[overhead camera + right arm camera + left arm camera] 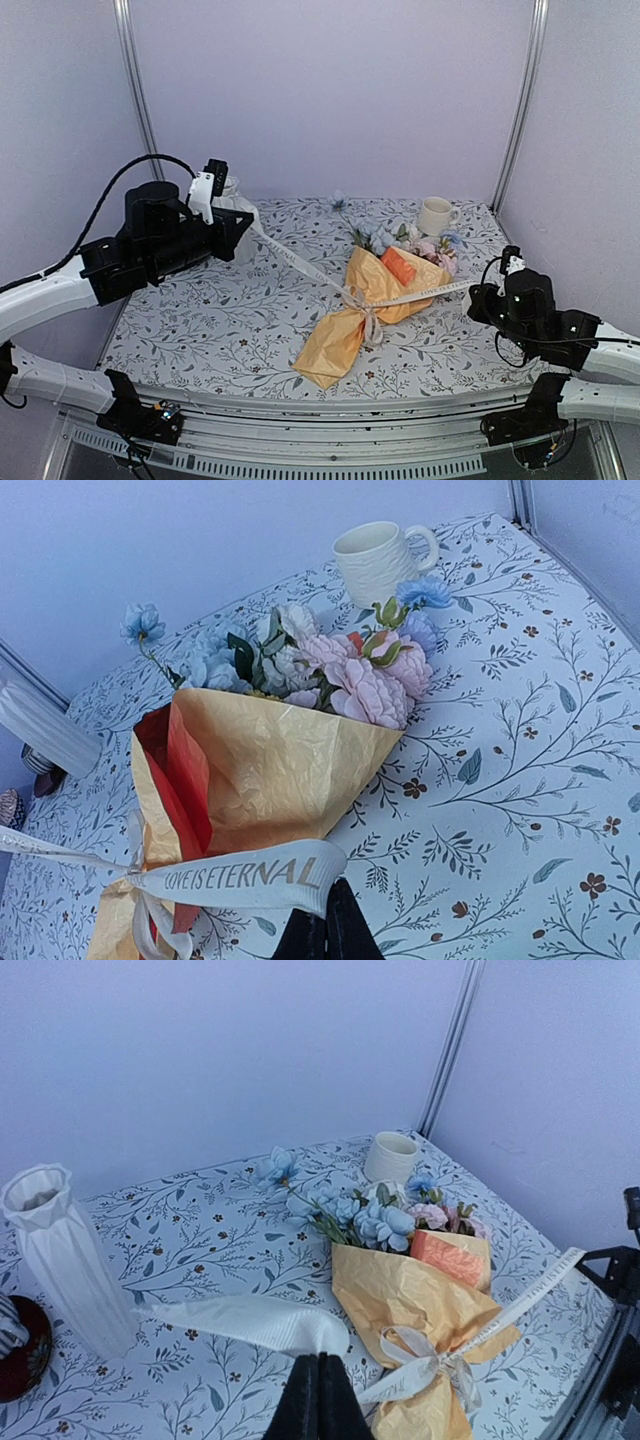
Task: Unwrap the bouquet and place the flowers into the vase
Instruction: Untie the ribbon from the tied bouquet.
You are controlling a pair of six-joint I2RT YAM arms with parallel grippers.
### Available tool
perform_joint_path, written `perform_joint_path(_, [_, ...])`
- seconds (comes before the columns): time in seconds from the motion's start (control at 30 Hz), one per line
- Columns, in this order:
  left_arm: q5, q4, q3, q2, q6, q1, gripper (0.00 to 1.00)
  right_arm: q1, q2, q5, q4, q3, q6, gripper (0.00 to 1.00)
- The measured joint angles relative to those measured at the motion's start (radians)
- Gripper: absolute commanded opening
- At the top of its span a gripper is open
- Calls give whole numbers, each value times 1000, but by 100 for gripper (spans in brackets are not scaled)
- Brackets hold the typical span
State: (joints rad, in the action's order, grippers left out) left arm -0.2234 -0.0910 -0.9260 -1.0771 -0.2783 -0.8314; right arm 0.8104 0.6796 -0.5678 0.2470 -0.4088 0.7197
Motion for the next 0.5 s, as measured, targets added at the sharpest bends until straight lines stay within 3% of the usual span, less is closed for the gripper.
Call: perform_joint_path(0.5, [-50,-5,35,26,2,0,0,0,-124,-70,68,-9,-28,5])
